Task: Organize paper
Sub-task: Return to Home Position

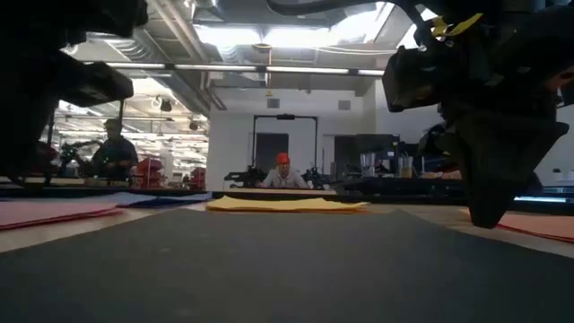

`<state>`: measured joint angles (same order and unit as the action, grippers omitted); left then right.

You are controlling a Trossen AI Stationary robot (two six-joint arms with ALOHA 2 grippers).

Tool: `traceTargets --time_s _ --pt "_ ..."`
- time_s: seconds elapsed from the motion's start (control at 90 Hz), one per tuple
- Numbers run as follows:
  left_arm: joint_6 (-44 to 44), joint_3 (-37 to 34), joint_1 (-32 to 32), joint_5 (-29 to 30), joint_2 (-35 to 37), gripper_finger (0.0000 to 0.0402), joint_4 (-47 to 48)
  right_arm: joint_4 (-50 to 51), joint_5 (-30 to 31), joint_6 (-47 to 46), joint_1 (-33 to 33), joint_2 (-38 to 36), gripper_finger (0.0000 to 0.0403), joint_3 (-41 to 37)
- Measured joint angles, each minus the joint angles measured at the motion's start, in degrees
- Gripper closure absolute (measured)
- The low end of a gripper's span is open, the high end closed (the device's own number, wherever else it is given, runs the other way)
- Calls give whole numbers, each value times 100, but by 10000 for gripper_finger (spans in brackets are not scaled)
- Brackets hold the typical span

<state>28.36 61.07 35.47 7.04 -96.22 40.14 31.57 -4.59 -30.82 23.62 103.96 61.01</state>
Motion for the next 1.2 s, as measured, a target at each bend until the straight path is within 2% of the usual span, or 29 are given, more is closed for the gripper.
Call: traceTargets --time_s 0.211,0.3,0.411,0.611,0.778,0.978,1.089,1.2 --pt "127 -6 321 1102 351 400 -199 -42 462 716 323 -121 403 0" --pt "103 -243 488 1477 706 400 -802 -226 667 889 536 -286 403 -101" --pt "27 -812 594 1671 1313 400 -1757 -1059 747 922 676 -598 403 -564" --pt "-409 -2480 466 1714 2649 400 -3700 -2835 649 1015 544 -1499 403 -1951" --pt "-789 -3764 86 1732 3852 400 -4741 -3545 692 1240 55 -2532 403 -2935" --pt "-1154 -4668 -741 1321 5240 400 -4934 -4049 513 1745 -663 -4094 403 -3868" --pt "-1347 -4930 -1282 881 5836 400 -4892 -4244 307 1942 -1080 -5099 403 -4363" --pt "-1592 -5000 -1750 736 6309 400 -4615 -4217 65 2094 -1497 -6146 403 -4791"
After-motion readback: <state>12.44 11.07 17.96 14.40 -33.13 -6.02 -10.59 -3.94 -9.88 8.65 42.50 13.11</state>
